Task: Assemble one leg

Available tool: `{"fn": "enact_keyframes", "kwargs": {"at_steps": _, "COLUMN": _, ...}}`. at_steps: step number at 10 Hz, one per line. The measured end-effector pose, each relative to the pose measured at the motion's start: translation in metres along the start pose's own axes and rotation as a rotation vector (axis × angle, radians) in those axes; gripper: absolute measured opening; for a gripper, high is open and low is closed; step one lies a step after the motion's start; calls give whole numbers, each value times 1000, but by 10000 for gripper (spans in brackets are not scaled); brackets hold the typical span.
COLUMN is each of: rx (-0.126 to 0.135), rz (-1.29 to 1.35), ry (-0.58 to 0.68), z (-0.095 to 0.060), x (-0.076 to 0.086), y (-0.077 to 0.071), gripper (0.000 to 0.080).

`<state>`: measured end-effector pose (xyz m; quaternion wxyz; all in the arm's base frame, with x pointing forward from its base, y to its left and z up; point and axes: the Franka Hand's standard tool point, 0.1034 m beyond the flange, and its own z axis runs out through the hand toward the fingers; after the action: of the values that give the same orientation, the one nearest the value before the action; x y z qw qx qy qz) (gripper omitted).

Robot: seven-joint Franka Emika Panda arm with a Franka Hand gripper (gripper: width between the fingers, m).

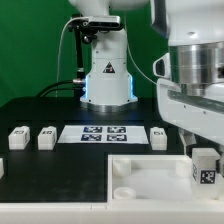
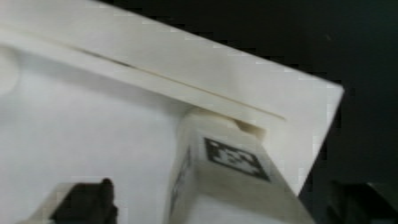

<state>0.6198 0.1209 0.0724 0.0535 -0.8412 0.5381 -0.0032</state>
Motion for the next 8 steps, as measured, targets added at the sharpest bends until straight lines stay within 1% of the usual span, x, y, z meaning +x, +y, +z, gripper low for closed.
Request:
{"fn": "enact_keyframes", "kwargs": {"at_steps": 1, "rx": -1, "rz": -226, "ry": 13, "z": 3, "x": -1, "y": 0, "gripper": 636}}
{"fn": "enact_keyframes", "kwargs": {"at_steps": 2, "rx": -3, "rz": -361, "ry": 12, "z": 3, "x": -1, "y": 0, "gripper": 636}}
{"fn": "enact_keyframes", "kwargs": {"at_steps": 5, "rx": -5, "rz": -637, "ry": 12, "z": 3, "x": 1, "y": 0, "gripper": 649}}
{"fn": "enact_keyframes", "kwargs": {"at_steps": 6, "rx": -23, "rz": -866, "ry": 34, "z": 0, "x": 4, "y": -1, "gripper": 649}}
{"fn": "enact_keyframes", "kwargs": {"at_steps": 7, "rx": -29, "rz": -1042, "ry": 49, "z": -4, "x": 6, "y": -5, "gripper": 649}}
{"fn": "enact_keyframes", "kwargs": {"at_steps": 8, "rx": -23, "rz": -1127, "ry": 57, "z": -7, "x": 9, "y": -8, "gripper": 649}}
